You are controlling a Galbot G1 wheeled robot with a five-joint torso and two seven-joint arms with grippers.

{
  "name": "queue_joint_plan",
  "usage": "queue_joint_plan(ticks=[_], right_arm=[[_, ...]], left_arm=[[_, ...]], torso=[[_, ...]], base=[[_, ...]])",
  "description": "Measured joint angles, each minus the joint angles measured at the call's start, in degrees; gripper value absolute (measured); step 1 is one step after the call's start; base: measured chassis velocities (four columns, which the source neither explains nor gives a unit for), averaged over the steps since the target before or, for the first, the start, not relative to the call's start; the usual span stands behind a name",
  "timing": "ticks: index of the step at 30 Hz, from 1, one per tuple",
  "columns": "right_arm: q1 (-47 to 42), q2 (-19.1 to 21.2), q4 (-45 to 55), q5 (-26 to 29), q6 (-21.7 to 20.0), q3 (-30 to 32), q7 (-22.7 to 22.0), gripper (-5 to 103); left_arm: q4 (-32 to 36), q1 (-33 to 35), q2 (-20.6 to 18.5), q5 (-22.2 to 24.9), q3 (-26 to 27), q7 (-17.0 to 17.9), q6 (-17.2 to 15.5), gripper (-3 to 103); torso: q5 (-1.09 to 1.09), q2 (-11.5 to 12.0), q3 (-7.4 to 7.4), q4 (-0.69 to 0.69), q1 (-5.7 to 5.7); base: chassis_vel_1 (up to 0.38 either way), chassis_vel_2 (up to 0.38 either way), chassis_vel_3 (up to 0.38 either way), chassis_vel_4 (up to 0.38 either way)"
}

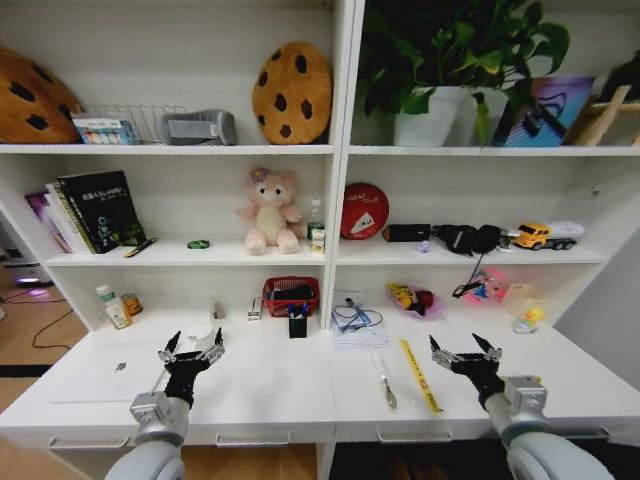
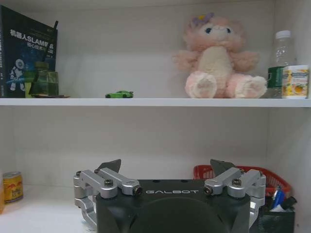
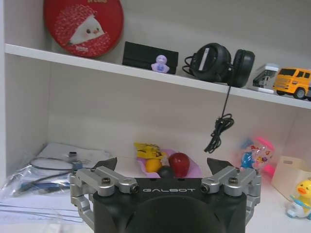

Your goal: Organize the objects on the table.

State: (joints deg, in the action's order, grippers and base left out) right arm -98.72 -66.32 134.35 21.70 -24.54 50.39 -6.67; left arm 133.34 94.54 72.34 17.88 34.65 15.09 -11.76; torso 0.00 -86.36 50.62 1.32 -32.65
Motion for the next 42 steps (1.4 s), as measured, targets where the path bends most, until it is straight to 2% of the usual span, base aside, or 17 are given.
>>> queue_joint_plan(ticks=[9, 12, 13, 14, 15, 16, 18, 22, 23, 28, 31, 38, 42], right_arm=[[0.1, -0.2, -0.3, 0.1, 0.2, -0.7, 0.0, 100], [0.2, -0.4, -0.6, 0.5, 0.6, -1.6, -1.3, 100], [0.2, -0.9, -0.7, 1.4, -0.2, -2.2, -3.4, 100], [0.2, -1.5, -0.6, 4.2, -2.8, -3.1, -8.0, 100], [0.2, -1.5, -0.6, 4.2, -2.8, -3.1, -8.0, 100], [0.3, -2.0, -0.3, 7.7, -5.7, -3.8, -12.6, 100], [0.6, -2.7, -0.5, 11.7, -10.0, -4.0, -18.4, 100], [0.6, -2.9, -2.5, 15.5, -12.4, -3.6, -21.7, 100], [1.0, -2.8, -3.5, 17.1, -13.1, -3.3, -22.0, 100], [3.0, -1.9, -7.1, 17.9, -13.7, -2.8, -20.5, 100], [5.2, -0.4, -11.4, 13.2, -13.1, -2.9, -17.5, 100], [7.2, -0.3, -16.4, 11.9, -12.4, -3.5, -15.6, 100], [8.6, -0.5, -19.8, 11.2, -10.9, -3.9, -12.9, 102]], left_arm=[[0.0, 0.0, 0.0, 0.0, 0.0, 0.0, 0.0, 100], [0.0, 0.0, 0.0, 0.0, 0.0, 0.0, 0.0, 100], [0.0, 0.0, 0.0, 0.0, 0.0, 0.0, 0.0, 100], [0.0, 0.0, 0.0, 0.0, 0.0, 0.0, 0.0, 100], [0.0, 0.0, 0.0, 0.0, 0.0, 0.0, 0.0, 100], [0.0, 0.0, 0.0, 0.0, 0.0, 0.0, 0.0, 100], [0.0, 0.0, 0.0, 0.0, 0.0, 0.0, 0.0, 100], [0.0, 0.0, 0.0, 0.0, 0.0, 0.0, 0.0, 100], [0.0, 0.0, 0.0, 0.0, 0.0, 0.0, 0.0, 100], [0.0, 0.0, 0.0, 0.0, 0.0, 0.0, 0.0, 100], [0.0, 0.0, 0.0, 0.0, 0.0, 0.0, 0.0, 100], [0.0, 0.0, 0.0, 0.0, 0.0, 0.0, 0.0, 100], [0.0, 0.0, 0.0, 0.0, 0.0, 0.0, 0.0, 100]], torso=[[0.0, 0.0, -0.01, 0.01, 0.01], [0.01, 0.0, 0.0, 0.0, -0.01], [0.03, 0.0, 0.0, 0.01, -0.01], [0.03, 0.0, 0.01, 0.03, -0.01], [0.03, 0.0, 0.01, 0.03, -0.01], [0.02, 0.0, 0.0, 0.01, 0.0], [0.02, 0.0, 0.0, 0.01, 0.0], [-0.05, 0.0, 0.0, 0.01, 0.0], [-0.02, 0.0, 0.0, 0.02, 0.0], [-0.02, 0.0, 0.0, 0.0, 0.0], [0.0, 0.0, 0.0, 0.0, 0.0], [0.01, 0.0, 0.0, 0.01, 0.0], [0.0, 0.0, 0.0, 0.01, 0.0]], base=[[-0.266, -0.266, 0.273, 0.289], [-0.262, -0.277, 0.242, 0.314], [-0.249, -0.231, 0.254, 0.25], [-0.186, -0.231, 0.176, 0.167], [-0.186, -0.231, 0.176, 0.167], [-0.097, -0.138, 0.176, 0.084], [-0.054, -0.078, 0.083, 0.041], [0.012, 0.016, -0.01, -0.008], [0.047, 0.071, -0.07, -0.031], [0.069, 0.072, -0.048, -0.04], [0.0, 0.0, 0.0, 0.0], [0.0, 0.0, 0.0, 0.0], [0.0, 0.0, 0.0, 0.0]])
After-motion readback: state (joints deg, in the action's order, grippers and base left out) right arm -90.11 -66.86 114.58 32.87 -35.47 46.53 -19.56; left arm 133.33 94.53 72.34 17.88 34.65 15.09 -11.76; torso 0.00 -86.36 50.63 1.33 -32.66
